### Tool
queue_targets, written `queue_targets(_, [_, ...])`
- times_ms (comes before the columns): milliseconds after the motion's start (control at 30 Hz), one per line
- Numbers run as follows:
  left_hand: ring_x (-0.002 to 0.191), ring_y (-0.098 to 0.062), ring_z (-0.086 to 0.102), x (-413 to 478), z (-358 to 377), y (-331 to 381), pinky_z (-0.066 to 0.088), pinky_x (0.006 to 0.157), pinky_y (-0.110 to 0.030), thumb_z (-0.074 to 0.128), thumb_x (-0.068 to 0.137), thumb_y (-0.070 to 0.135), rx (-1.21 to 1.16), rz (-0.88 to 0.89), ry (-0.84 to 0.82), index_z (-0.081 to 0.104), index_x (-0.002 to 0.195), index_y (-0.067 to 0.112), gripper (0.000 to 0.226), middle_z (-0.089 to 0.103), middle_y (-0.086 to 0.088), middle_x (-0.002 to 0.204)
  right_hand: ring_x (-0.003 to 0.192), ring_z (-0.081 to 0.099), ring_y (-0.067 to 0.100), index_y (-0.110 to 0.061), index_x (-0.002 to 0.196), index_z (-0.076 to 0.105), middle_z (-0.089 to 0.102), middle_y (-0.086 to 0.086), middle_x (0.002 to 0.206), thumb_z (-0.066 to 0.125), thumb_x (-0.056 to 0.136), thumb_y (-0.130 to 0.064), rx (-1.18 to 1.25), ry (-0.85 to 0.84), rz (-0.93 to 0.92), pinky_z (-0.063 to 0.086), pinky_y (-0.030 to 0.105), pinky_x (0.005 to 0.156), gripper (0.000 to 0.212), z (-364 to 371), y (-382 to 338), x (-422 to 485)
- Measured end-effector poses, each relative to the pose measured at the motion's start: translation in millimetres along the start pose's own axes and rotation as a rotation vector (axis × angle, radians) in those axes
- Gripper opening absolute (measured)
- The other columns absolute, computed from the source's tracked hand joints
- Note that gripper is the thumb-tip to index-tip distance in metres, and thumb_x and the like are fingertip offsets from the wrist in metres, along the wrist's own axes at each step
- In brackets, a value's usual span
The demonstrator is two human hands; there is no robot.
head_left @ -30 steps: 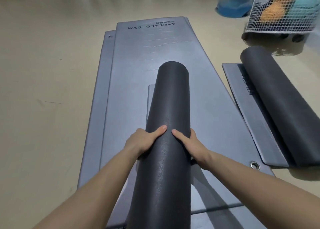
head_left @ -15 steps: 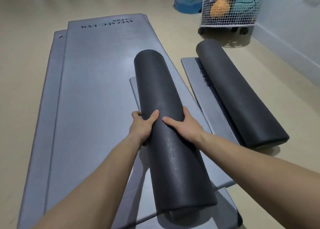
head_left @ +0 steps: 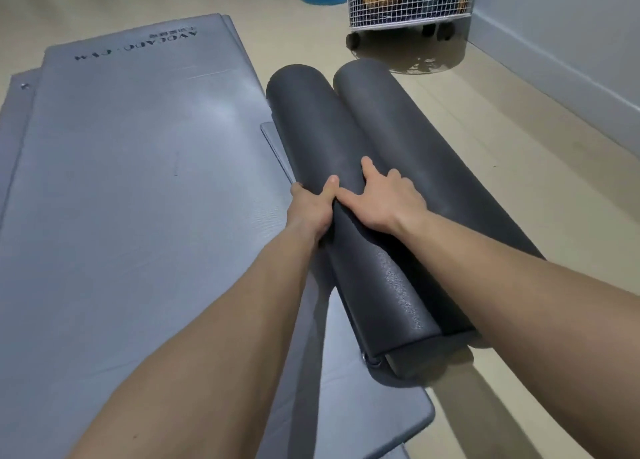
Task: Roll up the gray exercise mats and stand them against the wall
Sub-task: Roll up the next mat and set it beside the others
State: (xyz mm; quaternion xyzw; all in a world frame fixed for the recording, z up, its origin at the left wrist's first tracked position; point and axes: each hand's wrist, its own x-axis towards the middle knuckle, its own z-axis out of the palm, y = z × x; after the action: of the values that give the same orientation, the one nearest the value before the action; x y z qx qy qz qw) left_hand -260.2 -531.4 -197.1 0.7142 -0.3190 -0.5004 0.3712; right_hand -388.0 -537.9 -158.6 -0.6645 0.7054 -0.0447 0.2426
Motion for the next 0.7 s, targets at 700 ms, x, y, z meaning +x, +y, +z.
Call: queue_targets(700, [0.089, -0.030, 0.066, 32, 72, 20, 0.063, 0.084, -0.048, 0.061, 0.101, 0.046, 0.185, 0.012, -0.235, 0.030, 0.160, 0.026, 0.069, 0.061, -0.009, 0.134, 0.153, 0.014, 0.040, -0.043, 0.159, 0.016, 0.009, 0.023, 0.168, 0.033, 0.104, -0.062, -0.282, 0.282, 0.040, 0.023, 0.060, 0.116, 0.061, -12, 76, 67])
